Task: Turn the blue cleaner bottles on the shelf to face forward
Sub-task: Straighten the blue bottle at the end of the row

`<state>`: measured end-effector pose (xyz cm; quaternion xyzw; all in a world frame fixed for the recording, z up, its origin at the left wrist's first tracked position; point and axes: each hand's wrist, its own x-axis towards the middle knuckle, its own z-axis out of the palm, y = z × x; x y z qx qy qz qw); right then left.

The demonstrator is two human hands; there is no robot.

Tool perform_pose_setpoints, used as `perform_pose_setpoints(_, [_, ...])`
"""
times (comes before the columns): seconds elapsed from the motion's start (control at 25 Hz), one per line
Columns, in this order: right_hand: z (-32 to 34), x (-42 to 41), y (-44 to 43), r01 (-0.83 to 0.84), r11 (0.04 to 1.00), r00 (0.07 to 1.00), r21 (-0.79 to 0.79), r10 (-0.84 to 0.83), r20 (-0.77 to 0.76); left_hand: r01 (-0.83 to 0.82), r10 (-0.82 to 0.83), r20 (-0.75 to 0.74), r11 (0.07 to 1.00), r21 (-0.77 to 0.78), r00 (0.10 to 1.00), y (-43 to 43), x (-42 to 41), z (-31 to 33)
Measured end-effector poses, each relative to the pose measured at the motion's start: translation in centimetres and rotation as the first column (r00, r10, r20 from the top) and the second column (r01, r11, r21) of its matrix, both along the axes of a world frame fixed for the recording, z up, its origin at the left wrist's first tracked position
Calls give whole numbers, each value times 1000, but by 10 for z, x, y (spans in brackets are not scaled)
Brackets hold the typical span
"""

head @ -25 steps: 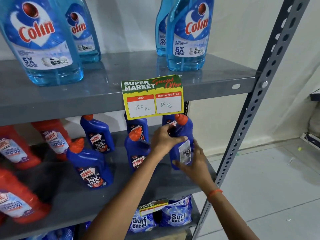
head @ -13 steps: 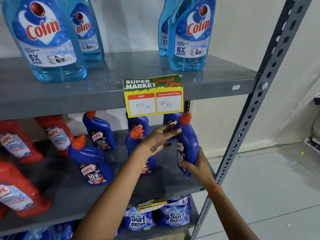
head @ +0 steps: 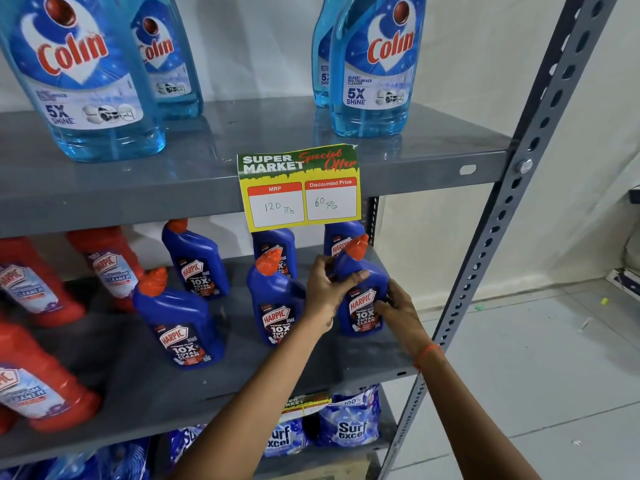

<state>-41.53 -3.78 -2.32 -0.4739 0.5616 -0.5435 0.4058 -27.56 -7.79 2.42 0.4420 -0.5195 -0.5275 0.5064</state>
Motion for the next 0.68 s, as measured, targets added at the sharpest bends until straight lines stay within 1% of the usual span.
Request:
perform_pose_setpoints(0.24, [-8,1,-5,12,1000,1000,0,-12,5,-9,16,103,998,-65,995,-1,-2,-6])
perform_pose_setpoints(0.28, [-9,1,-5,7,1000,1000,1,-7,1,10,-3,111,998,-64,994,1,-1,-11])
perform_pose_setpoints(0.36, [-14,1,-3,12,1000,1000,26,-12,-21,83,-81,100,996,-16,992,9,4,-32])
perform_pose_setpoints(0.44, [-20,1,0,28,998,997,63,-23,-72,139,-144,138,989,46,980,17,10,-56])
perform_pose_setpoints(0.56, [-25,3,2,39,994,990,106,-24,-136,129,-147,252,988,87,956,14,16,-77])
perform_pose_setpoints(0.68, [-24,2,5,62,989,987,134,-41,-158,128,-143,269,989,73,952,18,14,-77])
